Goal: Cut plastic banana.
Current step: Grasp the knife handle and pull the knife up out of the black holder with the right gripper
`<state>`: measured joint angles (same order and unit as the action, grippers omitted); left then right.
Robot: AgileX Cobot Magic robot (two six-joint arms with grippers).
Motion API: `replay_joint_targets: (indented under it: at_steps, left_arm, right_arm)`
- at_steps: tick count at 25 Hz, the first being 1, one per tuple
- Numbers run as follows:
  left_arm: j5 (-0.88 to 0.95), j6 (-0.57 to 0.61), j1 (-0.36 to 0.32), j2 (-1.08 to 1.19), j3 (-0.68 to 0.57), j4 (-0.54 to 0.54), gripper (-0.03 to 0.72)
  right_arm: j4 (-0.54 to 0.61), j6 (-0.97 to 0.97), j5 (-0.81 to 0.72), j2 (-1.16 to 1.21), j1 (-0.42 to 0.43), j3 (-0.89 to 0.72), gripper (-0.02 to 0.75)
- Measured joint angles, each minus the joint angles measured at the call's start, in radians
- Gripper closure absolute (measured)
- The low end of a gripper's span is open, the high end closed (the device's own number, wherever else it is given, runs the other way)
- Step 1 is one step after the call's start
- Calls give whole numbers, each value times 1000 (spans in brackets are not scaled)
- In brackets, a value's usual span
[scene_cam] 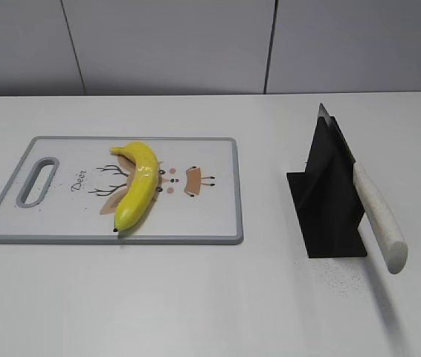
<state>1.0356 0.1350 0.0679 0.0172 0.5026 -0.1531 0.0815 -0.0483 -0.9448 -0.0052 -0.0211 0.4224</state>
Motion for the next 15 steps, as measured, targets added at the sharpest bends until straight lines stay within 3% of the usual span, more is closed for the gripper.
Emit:
replay_joint_targets:
  at_steps: [9, 15]
  left_arm:
    - [0, 0, 0, 0, 0, 0, 447]
    - [0, 0, 0, 0, 0, 0, 447]
  right_arm:
    - [-2, 0, 0, 11, 0, 1, 181]
    - [-2, 0, -11, 176, 0, 66, 181]
